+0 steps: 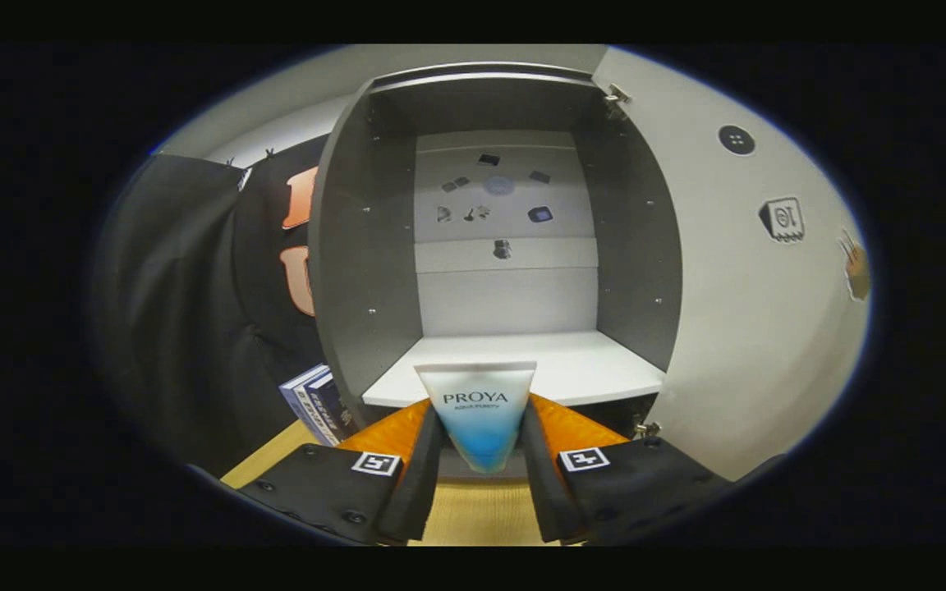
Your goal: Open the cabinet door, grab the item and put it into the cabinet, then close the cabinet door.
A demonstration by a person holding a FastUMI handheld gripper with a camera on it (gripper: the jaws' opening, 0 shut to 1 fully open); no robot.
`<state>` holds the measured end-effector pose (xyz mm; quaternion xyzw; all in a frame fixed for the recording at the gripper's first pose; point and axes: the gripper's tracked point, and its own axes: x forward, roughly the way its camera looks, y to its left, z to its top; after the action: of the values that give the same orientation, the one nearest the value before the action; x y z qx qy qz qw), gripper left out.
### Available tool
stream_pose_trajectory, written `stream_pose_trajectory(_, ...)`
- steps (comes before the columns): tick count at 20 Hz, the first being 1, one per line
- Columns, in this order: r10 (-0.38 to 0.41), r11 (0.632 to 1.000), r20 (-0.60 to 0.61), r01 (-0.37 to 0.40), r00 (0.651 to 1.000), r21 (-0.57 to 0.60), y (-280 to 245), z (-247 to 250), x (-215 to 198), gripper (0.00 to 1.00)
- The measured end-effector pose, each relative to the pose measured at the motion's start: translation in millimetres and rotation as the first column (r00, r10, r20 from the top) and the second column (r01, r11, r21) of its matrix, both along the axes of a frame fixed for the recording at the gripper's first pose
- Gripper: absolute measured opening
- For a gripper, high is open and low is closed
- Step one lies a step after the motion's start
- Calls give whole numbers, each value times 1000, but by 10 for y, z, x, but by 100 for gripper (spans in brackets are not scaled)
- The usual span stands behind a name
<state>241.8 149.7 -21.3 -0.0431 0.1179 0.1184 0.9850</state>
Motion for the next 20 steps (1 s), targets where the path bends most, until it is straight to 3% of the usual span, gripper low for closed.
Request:
stream_pose_trajectory(5, -36, 999, 24, 37, 999, -30, 80, 286, 644, 56)
stream_pose_trajectory(11, -99, 993, -40, 96, 994, -74, 5, 73, 1289, 57)
stream_pose_trajectory(20, -140, 988, -94, 134, 986, -73, -123, -141, 1507, 57)
